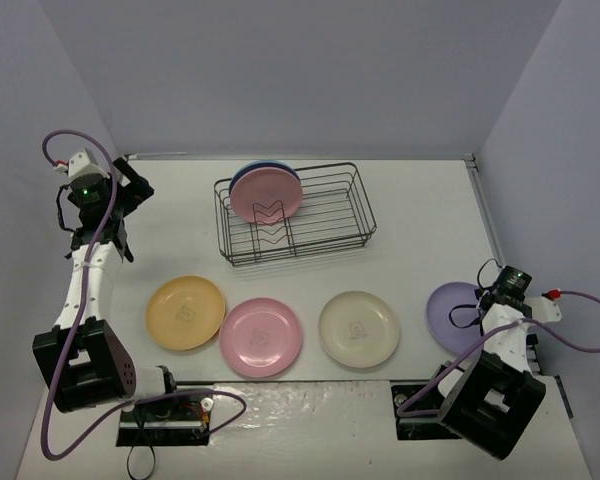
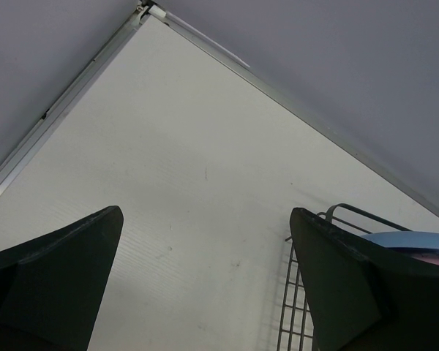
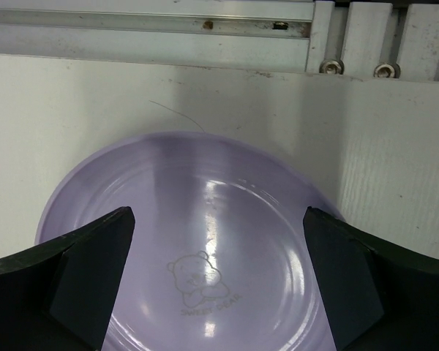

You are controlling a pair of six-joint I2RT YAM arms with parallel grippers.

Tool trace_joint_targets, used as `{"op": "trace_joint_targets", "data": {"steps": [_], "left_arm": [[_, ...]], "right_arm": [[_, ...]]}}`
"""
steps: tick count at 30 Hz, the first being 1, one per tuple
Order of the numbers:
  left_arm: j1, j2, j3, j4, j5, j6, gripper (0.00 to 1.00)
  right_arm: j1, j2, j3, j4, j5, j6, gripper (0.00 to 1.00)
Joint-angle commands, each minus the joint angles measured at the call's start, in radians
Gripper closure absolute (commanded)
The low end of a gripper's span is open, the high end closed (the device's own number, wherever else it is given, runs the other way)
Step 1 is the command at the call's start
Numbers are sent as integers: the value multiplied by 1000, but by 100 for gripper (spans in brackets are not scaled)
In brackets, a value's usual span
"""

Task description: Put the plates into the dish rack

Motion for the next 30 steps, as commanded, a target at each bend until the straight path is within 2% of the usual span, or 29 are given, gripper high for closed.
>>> {"op": "trace_joint_targets", "data": {"steps": [1,3,5,11,13,18,24,30], "left_arm": [[4,-23,68,90,14,0,3],[4,-24,68,91,22,-1,3],[5,-28,65,91,22,3,3],[5,-29,74,73,-12,23,3],[5,-26,82,74,-8,20,3],[5,-11,90,97,0,14,3],[3,22,119,103,6,7,3],[5,31,119,118,22,-1,3]], "right_arm": [[97,39,77,61,18,-121,1],[133,52,159,19,105,-143,0],[138,62,211,-1,119,-175,0],[99,139,253,-110,185,-239,0],[46,148,267,-120,168,-243,0],[17,210,265,-126,178,-224,0],[-45,289,216,-49,119,-234,0],[-64,281,178,-15,41,-214,12]]}}
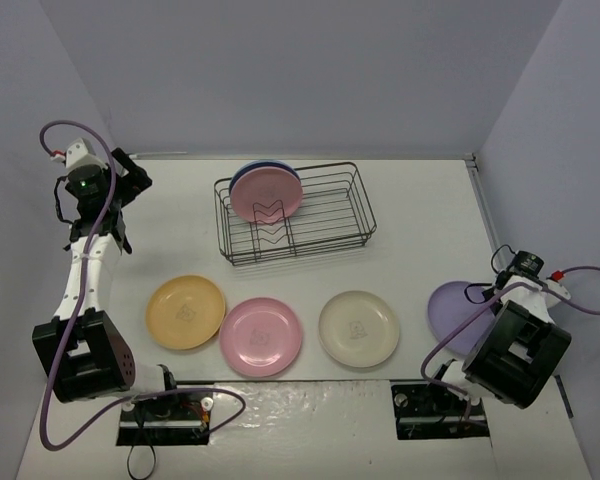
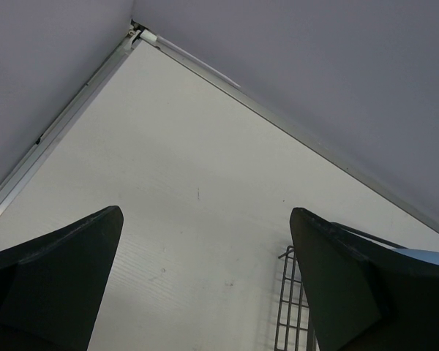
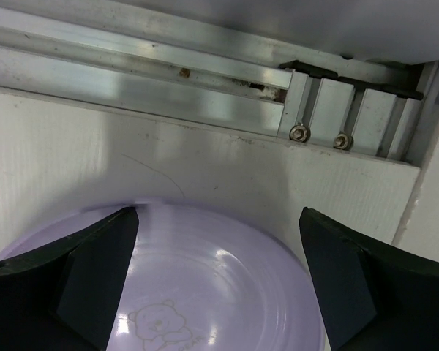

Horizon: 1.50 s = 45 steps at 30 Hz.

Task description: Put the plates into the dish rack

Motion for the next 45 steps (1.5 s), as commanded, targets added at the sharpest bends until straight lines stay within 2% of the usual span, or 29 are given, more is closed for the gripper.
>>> {"op": "trace_joint_targets", "data": {"steps": [1,5,7,12,13,16,18,20,23,31,35,38,41,45], "left_arm": [[5,-15,58,92,14,-10,3],[5,-21,58,95,9,-10,3],[4,-24,57,96,10,-10,3],[5,-34,54,93,10,-6,3],[5,-38,53,90,6,-5,3],[5,-51,53,81,-1,-2,3],[5,-61,50,76,-1,-1,3],[5,-79,45,64,-1,-2,3],[4,-104,33,51,-1,-2,3],[3,-199,-22,-4,-1,-18,3],[2,-266,-65,-35,-3,-27,3],[2,-304,-77,-86,-4,-25,3],[1,-338,-99,-150,-2,-31,3],[0,-369,-142,-156,4,-38,3]], "right_arm": [[-11,-21,-30,40,-58,28,12],[-11,-22,-58,58,-173,46,14],[-12,-34,-80,91,-197,60,18],[-11,-57,-119,137,-249,77,44],[-12,-57,-131,148,-255,77,53],[-11,-55,-151,180,-283,62,70],[-11,-59,-157,196,-311,47,78],[-9,-77,-155,210,-342,20,90],[-6,-141,-133,207,-337,-23,100],[63,-380,16,177,-334,-147,100],[249,-446,155,159,-245,-218,100],[383,-463,219,210,-189,-293,100],[522,-468,292,352,-138,-420,100],[727,-454,290,592,-209,-654,100]]}}
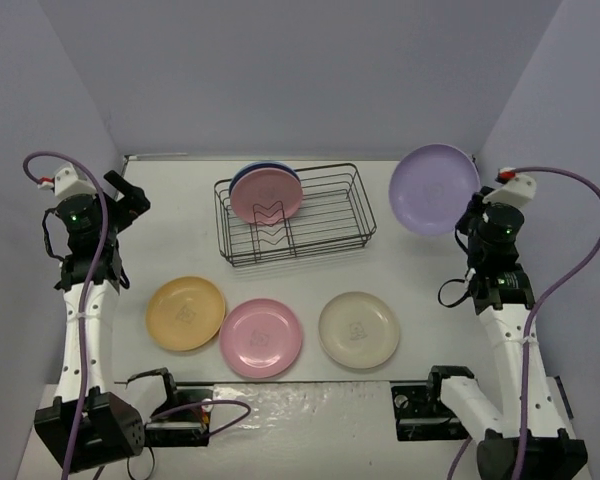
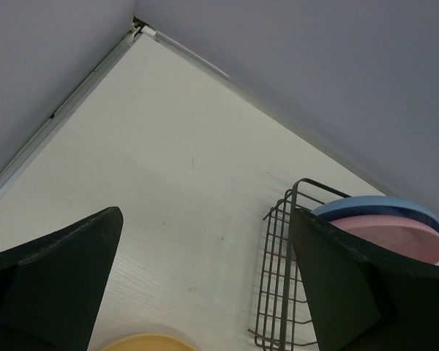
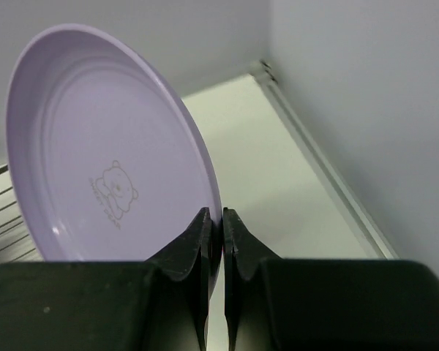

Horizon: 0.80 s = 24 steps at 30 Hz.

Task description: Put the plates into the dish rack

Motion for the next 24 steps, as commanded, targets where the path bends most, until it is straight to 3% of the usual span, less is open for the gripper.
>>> {"op": "trace_joint_targets", "data": {"steps": [1,5,9,16,24], "left_arm": [[0,-47,-22,3,12,-25,3],[-8,-39,-28,-13,24,-23,3],[-9,-29,-7,-87,-21,-6,3],[-12,-27,-13,-134,-48,-19,3],[-12,-8,-20,-126,-50,-12,3]], "right_arm": [[209,20,38,403,-61,-317,100],[510,142,118,566,-9,-648,100],[730,333,219,630,37,-989,100],[848,601,342,733,-11,-1204,100],[861,815,458,799,-77,-1368,100]]}}
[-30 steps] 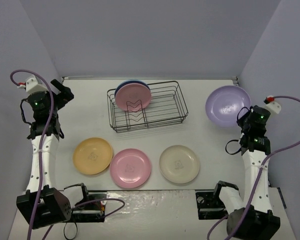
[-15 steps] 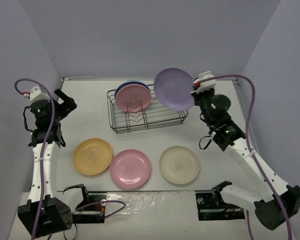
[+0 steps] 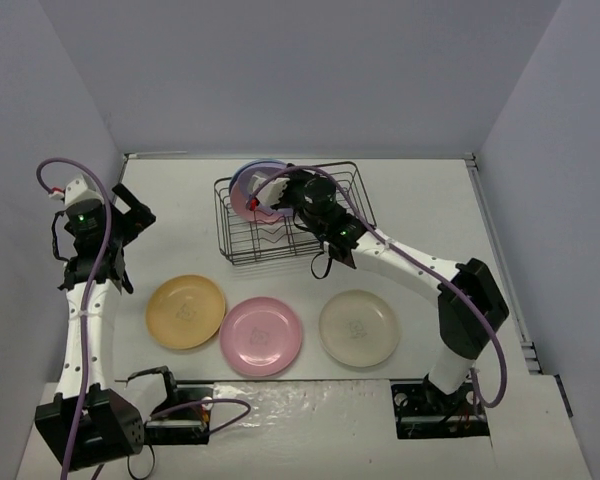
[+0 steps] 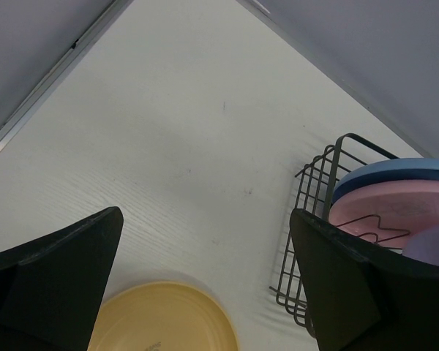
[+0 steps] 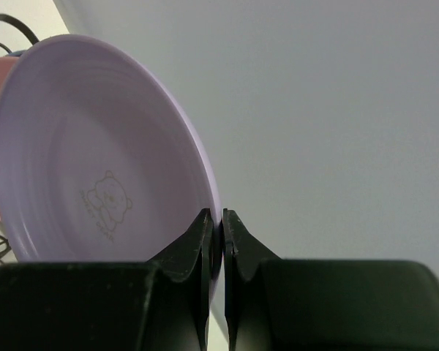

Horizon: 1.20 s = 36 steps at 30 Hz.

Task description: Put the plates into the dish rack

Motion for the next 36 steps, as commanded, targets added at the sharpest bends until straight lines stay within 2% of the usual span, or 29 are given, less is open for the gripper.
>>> {"op": "trace_joint_targets", "data": {"steps": [1,10,22,36], "left_arm": [[-4,9,23,28,-20,0,3],[-4,31,36,25,-33,21,3],[-4,14,40,17,-50,33,3],[-4,-13,38,10,-56,45,3]], "right_arm": [[2,40,110,195,-50,-147,100],[25,91,86,326,-92,-281,100],[24,124,116,220,-187,-327,100],[22,190,97,294,-164,-406,100]]}}
